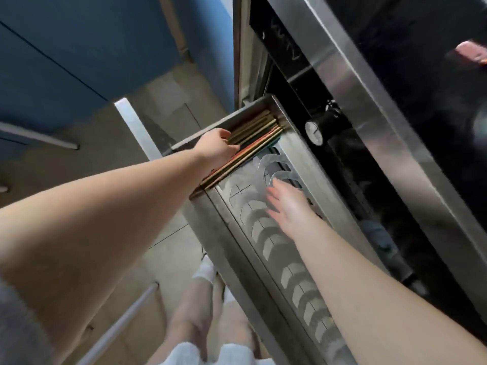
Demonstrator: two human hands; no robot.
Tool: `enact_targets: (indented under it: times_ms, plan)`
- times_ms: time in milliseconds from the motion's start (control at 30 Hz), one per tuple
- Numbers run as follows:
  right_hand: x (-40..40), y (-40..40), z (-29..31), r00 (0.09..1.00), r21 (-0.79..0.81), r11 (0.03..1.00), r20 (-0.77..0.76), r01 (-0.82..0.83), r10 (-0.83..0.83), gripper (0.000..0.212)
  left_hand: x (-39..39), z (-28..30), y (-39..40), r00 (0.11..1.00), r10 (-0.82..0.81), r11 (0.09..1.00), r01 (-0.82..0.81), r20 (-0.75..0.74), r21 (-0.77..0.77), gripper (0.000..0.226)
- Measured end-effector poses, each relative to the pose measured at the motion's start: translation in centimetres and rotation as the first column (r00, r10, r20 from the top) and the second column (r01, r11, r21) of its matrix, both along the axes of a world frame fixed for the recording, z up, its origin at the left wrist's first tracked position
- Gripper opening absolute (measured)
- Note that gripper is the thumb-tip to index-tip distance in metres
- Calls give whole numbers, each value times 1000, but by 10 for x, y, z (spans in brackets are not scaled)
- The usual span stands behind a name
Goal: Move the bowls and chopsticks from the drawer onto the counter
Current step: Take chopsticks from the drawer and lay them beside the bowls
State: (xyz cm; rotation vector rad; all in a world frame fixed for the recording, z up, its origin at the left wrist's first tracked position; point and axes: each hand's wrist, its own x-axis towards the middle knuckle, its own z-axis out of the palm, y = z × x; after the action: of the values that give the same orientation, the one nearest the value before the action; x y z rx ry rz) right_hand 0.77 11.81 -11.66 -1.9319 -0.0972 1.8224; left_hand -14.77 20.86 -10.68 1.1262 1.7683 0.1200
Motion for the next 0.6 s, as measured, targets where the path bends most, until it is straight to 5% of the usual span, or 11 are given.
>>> enact_targets:
  times_ms: [167,267,400,600]
  plan:
    - [-18,41,-54,993,-11,993,26,-114,114,38,0,-57,32,902,-396,918,395,-170,-38,68]
    - [-28,60,-79,985,-34,986,54,-161,162,22,3,-83,42,845,-493,869,488,-207,-75,75]
    - [-41,76,-106,976,-37,985,135,-167,171,32,4,-109,44,797,-548,836,529,-253,-143,65]
    - [-49,81,-148,957,-47,987,244,-150,158,77,9,-112,37,785,-535,842,527,-314,-116,53]
